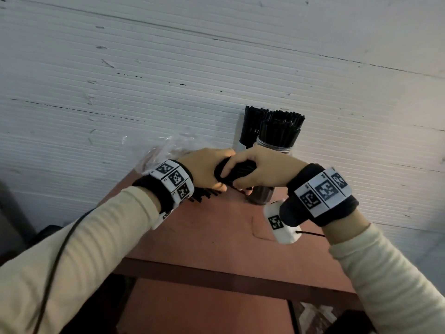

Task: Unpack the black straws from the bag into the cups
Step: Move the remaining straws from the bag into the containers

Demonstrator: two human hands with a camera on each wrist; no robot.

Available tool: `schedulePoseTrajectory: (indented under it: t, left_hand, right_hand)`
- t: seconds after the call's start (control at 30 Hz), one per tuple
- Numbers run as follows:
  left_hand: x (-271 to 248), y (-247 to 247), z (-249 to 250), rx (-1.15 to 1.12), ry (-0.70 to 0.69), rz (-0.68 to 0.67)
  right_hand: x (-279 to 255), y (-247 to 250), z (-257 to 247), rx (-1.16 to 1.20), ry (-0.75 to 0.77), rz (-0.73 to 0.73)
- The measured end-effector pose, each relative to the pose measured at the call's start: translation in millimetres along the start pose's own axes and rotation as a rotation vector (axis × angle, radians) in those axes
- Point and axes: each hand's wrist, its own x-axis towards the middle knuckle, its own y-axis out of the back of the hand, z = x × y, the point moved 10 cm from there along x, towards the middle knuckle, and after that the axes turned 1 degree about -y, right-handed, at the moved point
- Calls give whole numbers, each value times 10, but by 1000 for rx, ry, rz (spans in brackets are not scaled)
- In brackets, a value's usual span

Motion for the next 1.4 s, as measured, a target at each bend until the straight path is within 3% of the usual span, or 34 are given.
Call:
schedulePoseTrajectory:
  t: [0.13,0.3,0.5,0.63,0.77,0.97,1.07,1.23,1.4]
  left_hand:
    - [69,14,149,-40,-19,45]
    - [164,45,195,-180,73,25]
    - [181,150,373,-516,80,142]
    - [197,156,508,-712,48,169]
    - [244,-6,473,-947,82,186]
    - [187,-470,382,-944,226,-18]
    - [180,-476,413,-1000,216,-42]
    - [169,-610,345,-1014,297,-105]
    - [153,-795,274,-1039,364,-202]
  right_hand:
    - [-151,114,56,6,12,51]
    - [-333,409,27,-100,45,178]
    - [-655,964,-286,-245,186,659]
    - [-772,1143,-458,-140,274,812]
    - [-602,1070,-448,-82,295,795]
    - [-271,646,-193,-259,172,529]
    - [-311,656,-210,-208,256,610]
    - [-216,571,-89,-244,202,605]
    - [-255,580,-74,-133,274,710]
